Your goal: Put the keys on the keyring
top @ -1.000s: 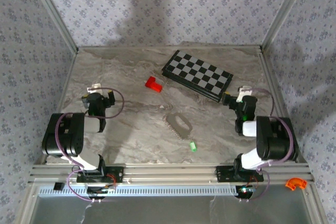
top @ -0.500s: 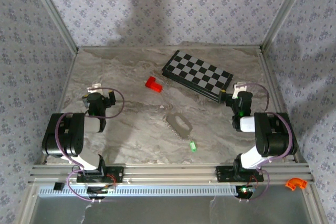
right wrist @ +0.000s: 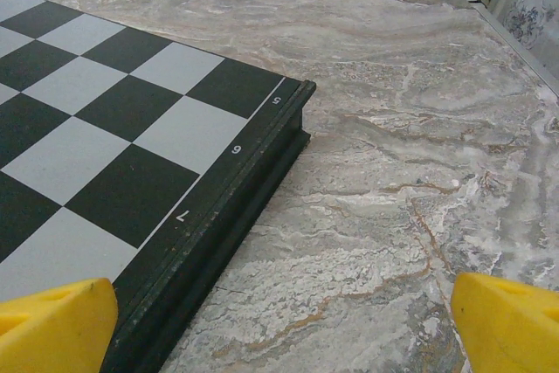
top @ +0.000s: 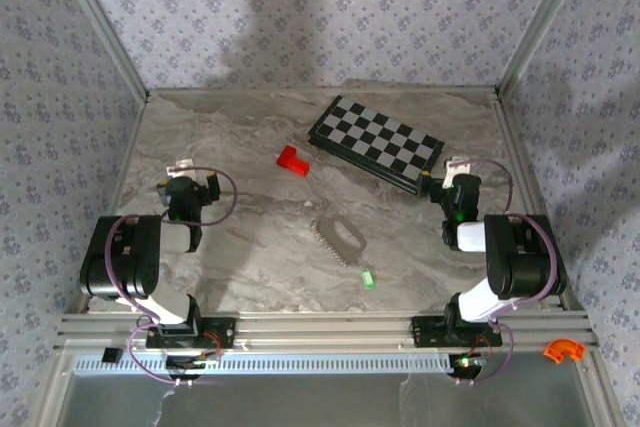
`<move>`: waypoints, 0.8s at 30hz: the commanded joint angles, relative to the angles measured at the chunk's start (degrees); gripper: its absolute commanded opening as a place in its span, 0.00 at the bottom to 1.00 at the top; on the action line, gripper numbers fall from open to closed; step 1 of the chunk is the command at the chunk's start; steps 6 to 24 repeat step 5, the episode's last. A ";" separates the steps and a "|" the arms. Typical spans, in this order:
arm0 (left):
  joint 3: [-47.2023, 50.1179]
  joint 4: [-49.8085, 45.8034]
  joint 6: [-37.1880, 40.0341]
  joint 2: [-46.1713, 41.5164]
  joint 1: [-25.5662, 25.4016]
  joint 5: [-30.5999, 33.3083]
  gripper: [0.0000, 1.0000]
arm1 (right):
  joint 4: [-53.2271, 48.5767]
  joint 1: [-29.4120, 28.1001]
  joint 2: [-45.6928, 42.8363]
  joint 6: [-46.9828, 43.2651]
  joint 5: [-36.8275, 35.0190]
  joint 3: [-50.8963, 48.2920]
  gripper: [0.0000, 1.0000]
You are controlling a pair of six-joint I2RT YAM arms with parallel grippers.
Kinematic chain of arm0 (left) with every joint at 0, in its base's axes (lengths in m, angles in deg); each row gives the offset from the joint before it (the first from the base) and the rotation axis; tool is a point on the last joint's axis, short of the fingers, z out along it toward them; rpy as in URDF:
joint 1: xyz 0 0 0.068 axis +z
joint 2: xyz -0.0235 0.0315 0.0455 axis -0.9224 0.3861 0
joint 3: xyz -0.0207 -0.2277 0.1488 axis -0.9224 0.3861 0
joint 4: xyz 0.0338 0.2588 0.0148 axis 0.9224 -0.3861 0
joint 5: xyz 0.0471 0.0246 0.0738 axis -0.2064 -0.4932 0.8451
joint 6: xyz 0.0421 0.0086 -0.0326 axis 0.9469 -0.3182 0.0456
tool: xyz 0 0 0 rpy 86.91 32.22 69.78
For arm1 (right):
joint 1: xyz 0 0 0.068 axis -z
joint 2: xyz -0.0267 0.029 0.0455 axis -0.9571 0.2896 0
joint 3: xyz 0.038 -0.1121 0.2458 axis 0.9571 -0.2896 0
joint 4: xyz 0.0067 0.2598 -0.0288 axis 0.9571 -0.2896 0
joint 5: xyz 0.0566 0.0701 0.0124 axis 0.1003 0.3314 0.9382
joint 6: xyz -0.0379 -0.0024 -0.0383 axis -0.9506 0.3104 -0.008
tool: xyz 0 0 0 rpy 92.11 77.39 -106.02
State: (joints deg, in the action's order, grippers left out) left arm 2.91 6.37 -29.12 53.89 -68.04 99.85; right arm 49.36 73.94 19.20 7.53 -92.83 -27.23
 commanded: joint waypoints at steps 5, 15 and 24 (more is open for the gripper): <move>-1.31 0.02 -0.45 -0.27 0.02 -0.50 1.00 | -0.03 0.26 0.18 -0.93 -1.10 0.63 1.00; -1.31 0.02 -0.45 -0.27 0.02 -0.50 1.00 | -0.03 0.26 0.18 -0.93 -1.10 0.63 1.00; -1.31 0.02 -0.45 -0.27 0.02 -0.50 1.00 | -0.03 0.26 0.18 -0.93 -1.10 0.63 1.00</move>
